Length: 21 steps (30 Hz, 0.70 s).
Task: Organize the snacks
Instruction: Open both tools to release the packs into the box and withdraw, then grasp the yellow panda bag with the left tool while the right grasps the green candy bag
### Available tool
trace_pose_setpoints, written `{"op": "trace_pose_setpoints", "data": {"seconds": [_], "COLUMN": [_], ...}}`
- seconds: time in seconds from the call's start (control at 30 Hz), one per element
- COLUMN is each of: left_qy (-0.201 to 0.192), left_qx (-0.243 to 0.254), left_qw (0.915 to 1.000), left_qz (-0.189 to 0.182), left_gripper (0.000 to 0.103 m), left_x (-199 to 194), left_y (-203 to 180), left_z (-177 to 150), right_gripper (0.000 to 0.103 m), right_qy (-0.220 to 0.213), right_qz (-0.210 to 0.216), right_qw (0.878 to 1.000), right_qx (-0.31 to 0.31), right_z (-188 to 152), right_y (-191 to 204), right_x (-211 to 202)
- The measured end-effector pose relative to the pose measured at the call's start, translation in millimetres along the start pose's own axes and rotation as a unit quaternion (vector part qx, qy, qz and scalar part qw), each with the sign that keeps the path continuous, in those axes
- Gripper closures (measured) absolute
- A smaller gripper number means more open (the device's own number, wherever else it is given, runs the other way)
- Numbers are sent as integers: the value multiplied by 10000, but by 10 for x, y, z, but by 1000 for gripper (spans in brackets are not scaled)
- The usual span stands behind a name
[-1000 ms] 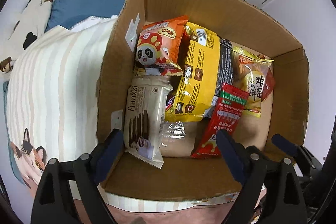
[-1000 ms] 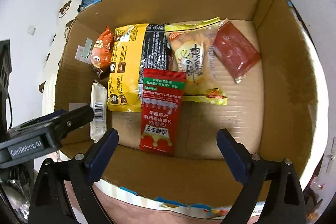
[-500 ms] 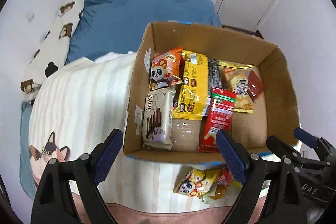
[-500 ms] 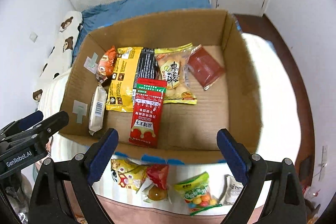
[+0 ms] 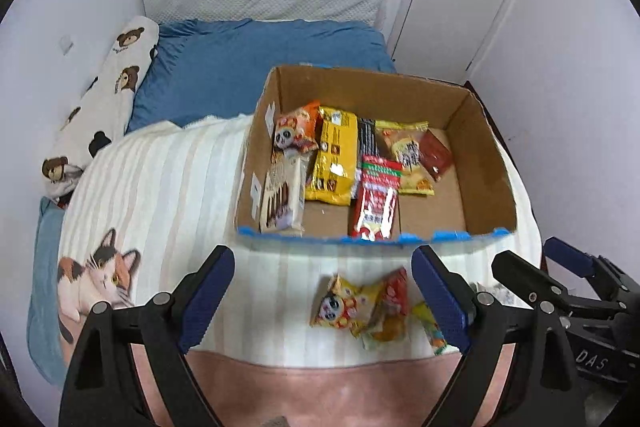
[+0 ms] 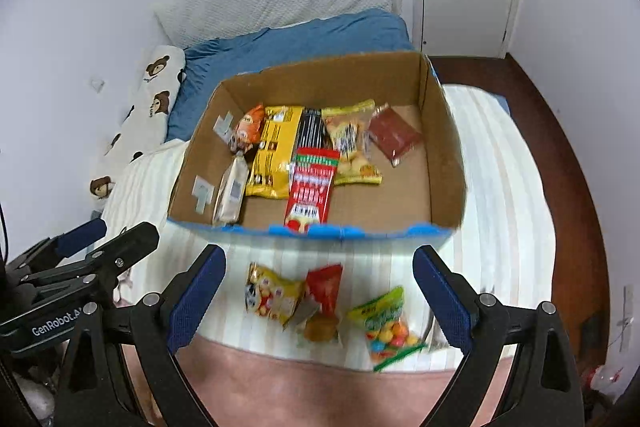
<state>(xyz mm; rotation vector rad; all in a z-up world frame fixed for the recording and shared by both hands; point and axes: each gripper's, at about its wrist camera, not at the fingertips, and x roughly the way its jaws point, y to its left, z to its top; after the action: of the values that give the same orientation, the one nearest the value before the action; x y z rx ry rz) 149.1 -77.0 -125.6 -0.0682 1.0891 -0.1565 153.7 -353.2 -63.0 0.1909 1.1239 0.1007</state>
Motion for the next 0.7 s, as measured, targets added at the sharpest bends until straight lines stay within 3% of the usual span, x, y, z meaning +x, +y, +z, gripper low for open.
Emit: {"op": "trace_pose_setpoints", "data": {"seconds": [0.1, 0.37, 0.47, 0.7], "left_qy": [188, 1366, 1737, 2187], "left_qx": [-62, -101, 126, 957], "left_qw": [9998, 9904, 9843, 9703], "left_qz": [17, 189, 272, 382], "left_gripper": [12, 12, 12, 12], "left_x": [86, 1008, 1373, 1934], "left_y": [10, -36, -113, -421], "left_z": [-170, -609, -708, -748], "right_gripper": [6, 6, 6, 10], "right_qy": [226, 1073, 1306, 1794], "right_qz": [61, -29, -228, -438], "right_qw": [9995, 9878, 9873, 9827], "right_qx": [199, 1132, 872, -103], "right_z": [-167, -651, -756, -857], "right_y": [-152, -808, -867, -746], "right_x": [80, 821, 1126, 1580]}}
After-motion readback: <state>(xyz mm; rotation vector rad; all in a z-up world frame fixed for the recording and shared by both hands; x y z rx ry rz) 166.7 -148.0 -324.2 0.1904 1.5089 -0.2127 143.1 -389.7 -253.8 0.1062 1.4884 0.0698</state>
